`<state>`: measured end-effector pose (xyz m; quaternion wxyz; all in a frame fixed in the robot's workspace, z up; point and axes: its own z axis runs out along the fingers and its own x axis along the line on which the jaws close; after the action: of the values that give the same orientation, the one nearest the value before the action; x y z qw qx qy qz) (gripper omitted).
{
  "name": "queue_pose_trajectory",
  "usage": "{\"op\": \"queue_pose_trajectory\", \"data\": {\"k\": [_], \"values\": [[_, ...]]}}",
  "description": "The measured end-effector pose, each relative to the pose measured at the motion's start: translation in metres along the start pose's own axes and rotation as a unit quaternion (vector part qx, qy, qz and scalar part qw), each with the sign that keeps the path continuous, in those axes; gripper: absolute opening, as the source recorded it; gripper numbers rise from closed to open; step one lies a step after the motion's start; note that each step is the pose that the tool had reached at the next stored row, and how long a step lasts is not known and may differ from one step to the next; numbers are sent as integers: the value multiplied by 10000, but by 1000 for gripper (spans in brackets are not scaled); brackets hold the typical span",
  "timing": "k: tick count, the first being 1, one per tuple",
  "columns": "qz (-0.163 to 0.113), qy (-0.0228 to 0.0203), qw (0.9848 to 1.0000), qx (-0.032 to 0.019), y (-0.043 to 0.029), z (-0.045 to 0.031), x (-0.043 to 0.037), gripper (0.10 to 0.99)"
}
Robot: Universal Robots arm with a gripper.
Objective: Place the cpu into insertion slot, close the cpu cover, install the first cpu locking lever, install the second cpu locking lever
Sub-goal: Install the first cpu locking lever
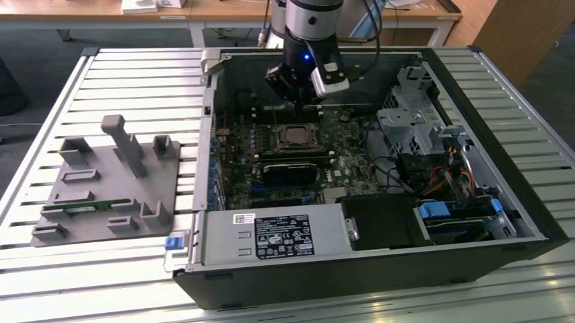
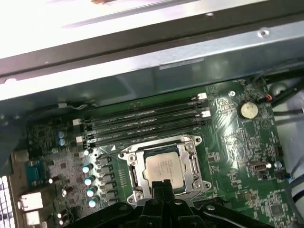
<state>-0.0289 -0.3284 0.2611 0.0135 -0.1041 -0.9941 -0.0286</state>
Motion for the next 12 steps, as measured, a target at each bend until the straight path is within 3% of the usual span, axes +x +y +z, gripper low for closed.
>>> {"op": "queue_pose_trajectory", "data": {"k": [4,8,12], "values": [[-314,-3,9995,6,0,5,-1,106],[-438,-31,9990,1,-6,12,10,106],[-635,-20,9980,5,-11,21,22,106]]}}
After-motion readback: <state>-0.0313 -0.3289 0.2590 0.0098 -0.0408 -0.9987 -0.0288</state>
